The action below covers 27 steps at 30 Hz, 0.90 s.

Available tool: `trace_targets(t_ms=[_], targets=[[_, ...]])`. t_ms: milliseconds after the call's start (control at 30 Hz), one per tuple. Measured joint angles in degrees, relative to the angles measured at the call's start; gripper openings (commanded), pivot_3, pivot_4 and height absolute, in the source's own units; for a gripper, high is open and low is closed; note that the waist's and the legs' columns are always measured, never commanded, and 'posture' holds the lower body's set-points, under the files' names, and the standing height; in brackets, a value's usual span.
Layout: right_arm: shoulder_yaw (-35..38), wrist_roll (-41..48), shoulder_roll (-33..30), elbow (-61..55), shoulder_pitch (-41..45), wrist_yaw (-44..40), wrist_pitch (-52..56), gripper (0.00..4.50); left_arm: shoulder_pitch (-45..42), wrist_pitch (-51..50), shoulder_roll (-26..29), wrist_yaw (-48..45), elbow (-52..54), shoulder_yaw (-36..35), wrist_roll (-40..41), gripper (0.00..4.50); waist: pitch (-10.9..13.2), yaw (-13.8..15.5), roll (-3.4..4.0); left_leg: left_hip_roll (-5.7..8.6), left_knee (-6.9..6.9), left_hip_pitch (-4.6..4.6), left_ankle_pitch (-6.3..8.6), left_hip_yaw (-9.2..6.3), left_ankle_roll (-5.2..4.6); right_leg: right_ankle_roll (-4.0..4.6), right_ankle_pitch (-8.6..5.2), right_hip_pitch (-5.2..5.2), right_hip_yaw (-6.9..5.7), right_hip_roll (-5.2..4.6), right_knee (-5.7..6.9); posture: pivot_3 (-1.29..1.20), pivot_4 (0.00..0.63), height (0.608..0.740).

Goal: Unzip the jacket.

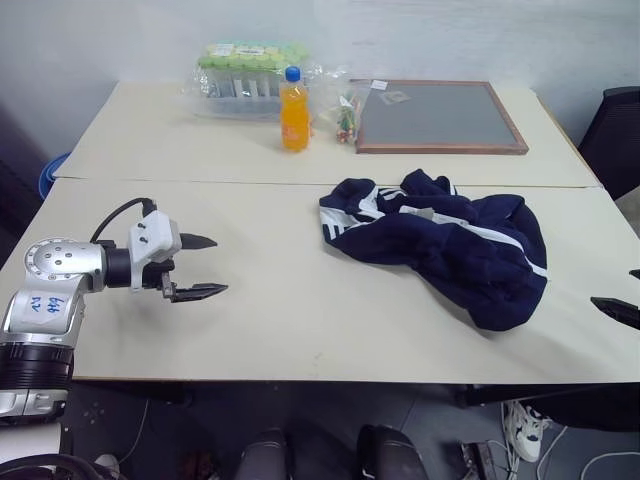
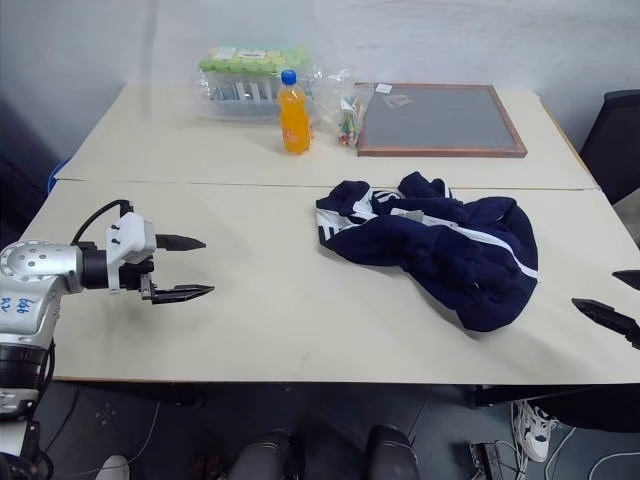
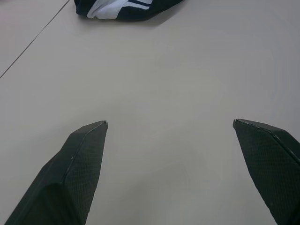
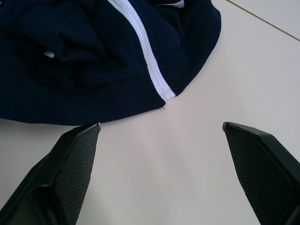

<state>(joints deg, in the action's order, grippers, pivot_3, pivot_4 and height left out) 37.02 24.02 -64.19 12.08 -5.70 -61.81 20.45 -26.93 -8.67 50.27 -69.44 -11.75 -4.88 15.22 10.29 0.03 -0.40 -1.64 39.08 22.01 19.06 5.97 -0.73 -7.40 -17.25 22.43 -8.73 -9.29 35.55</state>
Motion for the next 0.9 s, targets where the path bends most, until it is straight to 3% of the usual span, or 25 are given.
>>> trace_targets(t_ms=[900], targets=[[1.59,0.98,1.78,-1.08,-0.16,1.11,3.39,4.35,-1.33,-2.3,-0.21,-1.08,0.0,1.2,0.71,4.5,0.0,-0.03,0.0,0.0,0.0,0.0,0.0,0.0,0.0,0.0,0.0,0.0,0.0,0.0,0.02,0.0,0.15,0.74]])
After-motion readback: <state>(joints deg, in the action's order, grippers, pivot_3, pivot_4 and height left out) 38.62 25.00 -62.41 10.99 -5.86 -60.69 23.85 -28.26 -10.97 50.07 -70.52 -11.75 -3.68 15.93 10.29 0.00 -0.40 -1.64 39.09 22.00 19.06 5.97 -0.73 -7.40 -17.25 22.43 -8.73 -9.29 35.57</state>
